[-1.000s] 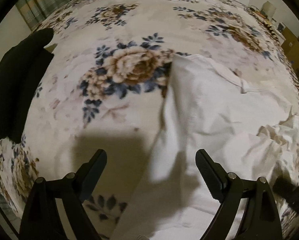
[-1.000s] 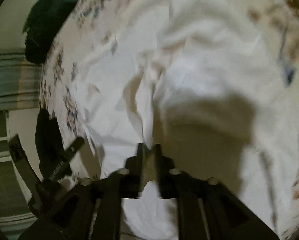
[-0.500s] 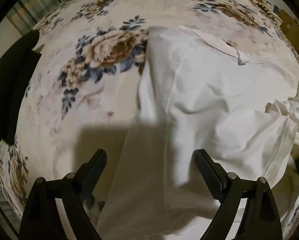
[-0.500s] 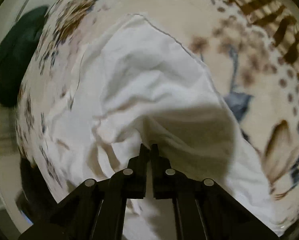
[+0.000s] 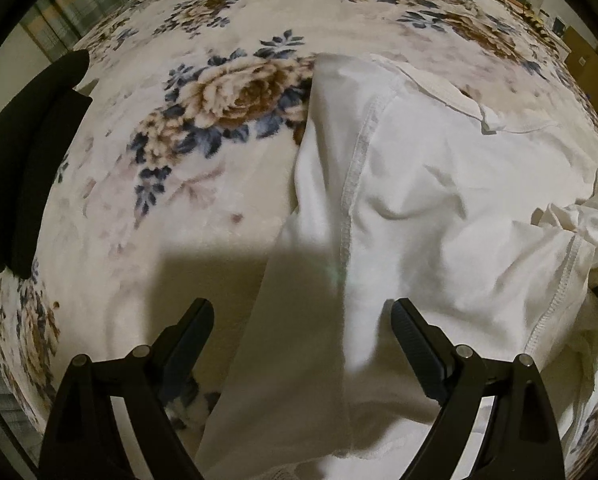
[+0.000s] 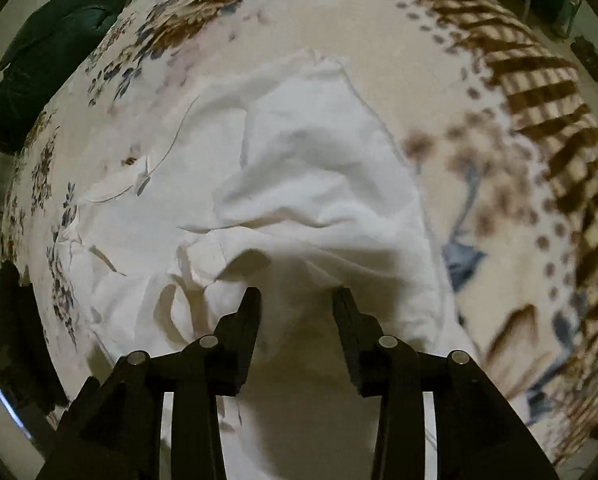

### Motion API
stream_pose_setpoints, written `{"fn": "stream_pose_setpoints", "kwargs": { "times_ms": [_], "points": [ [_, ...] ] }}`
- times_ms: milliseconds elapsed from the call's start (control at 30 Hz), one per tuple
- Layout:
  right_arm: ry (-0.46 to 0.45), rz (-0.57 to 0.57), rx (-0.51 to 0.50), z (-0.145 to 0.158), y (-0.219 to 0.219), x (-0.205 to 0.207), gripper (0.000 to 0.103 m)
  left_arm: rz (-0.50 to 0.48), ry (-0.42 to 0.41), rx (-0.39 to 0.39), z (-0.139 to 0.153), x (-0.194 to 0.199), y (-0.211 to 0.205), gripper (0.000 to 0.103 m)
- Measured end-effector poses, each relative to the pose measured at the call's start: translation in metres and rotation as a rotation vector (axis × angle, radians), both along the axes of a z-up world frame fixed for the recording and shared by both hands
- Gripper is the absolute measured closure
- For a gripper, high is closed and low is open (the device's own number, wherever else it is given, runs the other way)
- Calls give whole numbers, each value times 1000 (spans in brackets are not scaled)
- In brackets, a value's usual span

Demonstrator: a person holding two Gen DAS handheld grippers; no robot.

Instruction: Fold small clothes

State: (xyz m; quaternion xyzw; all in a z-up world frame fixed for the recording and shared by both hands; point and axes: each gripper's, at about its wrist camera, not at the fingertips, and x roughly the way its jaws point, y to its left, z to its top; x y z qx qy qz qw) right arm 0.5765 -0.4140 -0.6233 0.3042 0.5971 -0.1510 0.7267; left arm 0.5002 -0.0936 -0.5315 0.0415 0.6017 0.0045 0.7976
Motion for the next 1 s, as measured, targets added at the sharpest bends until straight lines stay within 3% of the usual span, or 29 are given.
{"fn": "stream_pose_setpoints", "kwargs": {
  "times_ms": [200, 300, 467, 633, 733, 833, 900, 967, 1000],
  "points": [
    [-178, -125, 19, 59, -16, -43, 100, 7, 9, -20, -2, 0, 2, 12],
    [-236, -131, 32, 82, -10, -61, 100, 15, 10, -26, -3, 0, 4, 12],
    [-253, -114, 51, 90, 14, -79, 100, 16, 19, -21, -5, 0, 4, 12],
    [-371, -269, 69, 114, -11, -104, 100, 7, 14, -14, -5, 2, 5, 12],
    [-389, -295, 124, 117, -15, -107, 100, 21, 17, -25, -5, 3, 5, 12],
    [-350, -295, 196, 104, -4, -108, 100, 29, 14, -31, -2, 2, 5, 12],
    [-224, -259, 259, 78, 9, -104, 99, 32, 12, -31, 0, 0, 4, 12],
    [9, -125, 338, 37, 27, -99, 94, 31, 10, -30, 2, -1, 5, 12],
    [67, -84, 352, 28, 32, -99, 91, 29, 7, -29, 4, -2, 5, 12]
  ]
}}
